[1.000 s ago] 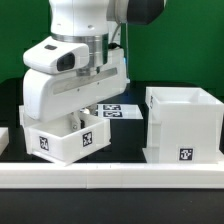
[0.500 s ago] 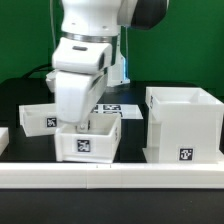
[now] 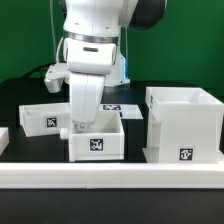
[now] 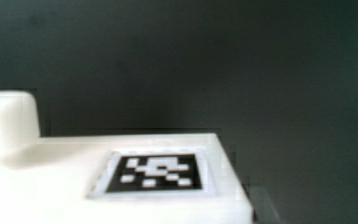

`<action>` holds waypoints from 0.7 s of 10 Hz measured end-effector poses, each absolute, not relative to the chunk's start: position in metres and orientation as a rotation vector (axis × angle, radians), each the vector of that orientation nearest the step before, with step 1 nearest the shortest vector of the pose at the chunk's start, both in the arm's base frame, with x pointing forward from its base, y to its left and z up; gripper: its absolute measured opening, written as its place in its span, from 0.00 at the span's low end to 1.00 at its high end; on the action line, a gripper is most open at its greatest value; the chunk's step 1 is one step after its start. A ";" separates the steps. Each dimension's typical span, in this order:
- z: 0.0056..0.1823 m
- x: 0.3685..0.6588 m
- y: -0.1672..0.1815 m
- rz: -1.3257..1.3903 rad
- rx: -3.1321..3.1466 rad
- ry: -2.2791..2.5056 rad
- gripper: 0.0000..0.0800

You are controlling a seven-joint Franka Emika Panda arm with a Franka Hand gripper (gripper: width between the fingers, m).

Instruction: Assemble drawer

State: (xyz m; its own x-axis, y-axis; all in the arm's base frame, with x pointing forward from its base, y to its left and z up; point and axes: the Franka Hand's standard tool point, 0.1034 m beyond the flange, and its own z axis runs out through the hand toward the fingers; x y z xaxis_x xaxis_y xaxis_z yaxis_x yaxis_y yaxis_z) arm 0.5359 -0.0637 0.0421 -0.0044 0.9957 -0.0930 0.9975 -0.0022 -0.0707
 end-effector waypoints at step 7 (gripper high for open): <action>0.023 0.533 -0.039 -0.139 2.186 2.209 0.05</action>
Offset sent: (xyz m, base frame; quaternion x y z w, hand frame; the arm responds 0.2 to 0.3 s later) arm 0.0024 0.0297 -0.0158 -0.0447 0.0035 -0.0484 0.9978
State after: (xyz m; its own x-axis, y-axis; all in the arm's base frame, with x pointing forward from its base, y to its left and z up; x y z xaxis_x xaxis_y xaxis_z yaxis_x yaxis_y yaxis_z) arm 0.5329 -0.0394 0.0230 -0.0125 0.9963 -0.0846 0.9991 0.0090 -0.0418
